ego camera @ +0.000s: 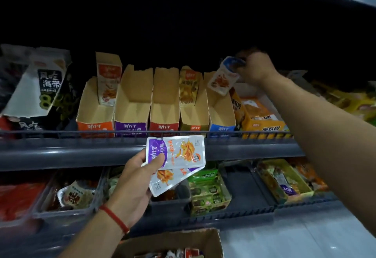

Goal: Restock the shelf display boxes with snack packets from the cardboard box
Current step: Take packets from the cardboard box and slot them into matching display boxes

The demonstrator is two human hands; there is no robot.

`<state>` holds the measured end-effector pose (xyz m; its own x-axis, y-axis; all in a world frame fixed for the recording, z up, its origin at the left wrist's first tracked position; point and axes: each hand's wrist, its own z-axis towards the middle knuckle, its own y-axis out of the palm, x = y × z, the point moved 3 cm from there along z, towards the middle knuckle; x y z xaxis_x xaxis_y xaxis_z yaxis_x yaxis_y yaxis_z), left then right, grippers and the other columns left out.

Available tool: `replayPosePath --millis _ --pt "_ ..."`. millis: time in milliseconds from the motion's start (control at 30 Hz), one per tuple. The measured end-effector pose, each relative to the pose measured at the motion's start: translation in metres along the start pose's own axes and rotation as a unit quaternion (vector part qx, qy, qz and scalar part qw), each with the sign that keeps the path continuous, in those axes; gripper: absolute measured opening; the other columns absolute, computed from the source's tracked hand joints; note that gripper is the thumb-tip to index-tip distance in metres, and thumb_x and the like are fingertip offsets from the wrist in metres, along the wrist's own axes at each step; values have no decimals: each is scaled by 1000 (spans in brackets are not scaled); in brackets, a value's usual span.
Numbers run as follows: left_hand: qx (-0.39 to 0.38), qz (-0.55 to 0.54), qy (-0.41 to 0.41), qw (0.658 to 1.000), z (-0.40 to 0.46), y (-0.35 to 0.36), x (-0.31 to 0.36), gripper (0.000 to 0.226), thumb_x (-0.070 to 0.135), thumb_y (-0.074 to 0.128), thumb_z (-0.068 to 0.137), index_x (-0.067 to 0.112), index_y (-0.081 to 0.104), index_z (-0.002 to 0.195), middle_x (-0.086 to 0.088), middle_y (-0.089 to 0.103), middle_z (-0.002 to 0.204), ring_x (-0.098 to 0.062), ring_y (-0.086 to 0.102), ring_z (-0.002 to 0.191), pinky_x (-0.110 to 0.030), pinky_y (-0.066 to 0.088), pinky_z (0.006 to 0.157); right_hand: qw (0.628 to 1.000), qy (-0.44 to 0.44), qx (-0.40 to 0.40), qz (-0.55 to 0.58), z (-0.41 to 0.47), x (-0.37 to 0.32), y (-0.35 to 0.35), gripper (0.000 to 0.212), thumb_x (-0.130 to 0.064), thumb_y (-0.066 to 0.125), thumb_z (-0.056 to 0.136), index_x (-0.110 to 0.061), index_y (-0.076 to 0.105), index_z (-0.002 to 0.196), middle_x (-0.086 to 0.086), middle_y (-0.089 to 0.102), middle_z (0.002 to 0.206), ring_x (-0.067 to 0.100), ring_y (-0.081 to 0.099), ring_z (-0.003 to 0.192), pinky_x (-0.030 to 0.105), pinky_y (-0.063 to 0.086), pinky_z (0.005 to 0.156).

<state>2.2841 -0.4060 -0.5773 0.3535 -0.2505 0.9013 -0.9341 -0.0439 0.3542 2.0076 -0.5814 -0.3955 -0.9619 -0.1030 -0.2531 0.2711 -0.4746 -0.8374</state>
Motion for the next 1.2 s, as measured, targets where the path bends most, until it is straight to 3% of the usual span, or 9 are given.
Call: replayPosePath --millis 100,200,267,367,667,867,1033,1200 --pt "0 0 -3 1000 3 -3 5 21 12 61 98 15 68 117 -8 78 102 -27 76 91 -43 59 80 995 33 -66 -67 10 -4 24 36 -23 58 102 -11 56 135 14 58 129 32 56 118 33 44 92" --pt "8 13 13 1000 5 -6 13 23 13 61 98 18 68 119 -7 78 104 -27 76 94 -44 58 84 988 6 -117 -102 11 -18 45 40 -27 56 102 -21 52 141 9 55 136 29 56 121 33 45 97" --pt "18 14 23 999 6 -9 17 23 13 62 97 19 68 118 -7 78 103 -28 76 94 -46 58 88 981 -6 -144 -132 18 -22 57 44 -34 57 100 -23 52 142 9 54 139 30 55 120 40 48 101" --pt "27 17 22 999 6 -10 18 24 16 64 96 22 68 118 -5 79 102 -27 76 94 -45 58 86 977 4 -159 -142 23 -27 63 40 -30 57 100 -20 55 139 10 55 133 30 57 115 42 51 97" --pt "28 14 19 999 6 -13 19 20 16 63 96 24 68 113 -2 79 97 -21 77 88 -38 58 74 968 -52 -127 -210 31 -28 63 39 -28 62 98 -18 58 135 13 58 134 35 56 123 47 49 100" --pt "24 16 24 999 4 -12 19 19 14 62 96 23 69 112 -2 79 98 -22 76 90 -41 58 80 973 -65 -73 -208 34 -22 61 29 -23 56 101 -10 62 126 19 58 131 37 56 121 45 48 98" --pt "28 19 21 999 4 -12 18 20 15 63 96 23 69 113 -2 79 99 -23 76 92 -43 58 83 978 -65 -60 -187 36 -23 60 24 -21 47 104 -9 63 117 16 61 120 32 59 108 42 47 91" --pt "28 17 24 999 5 -11 18 19 15 62 96 23 69 111 -2 79 97 -20 77 88 -39 58 77 968 -67 -57 -234 39 -28 60 22 -15 53 102 -6 61 120 18 59 124 36 58 115 43 47 96"
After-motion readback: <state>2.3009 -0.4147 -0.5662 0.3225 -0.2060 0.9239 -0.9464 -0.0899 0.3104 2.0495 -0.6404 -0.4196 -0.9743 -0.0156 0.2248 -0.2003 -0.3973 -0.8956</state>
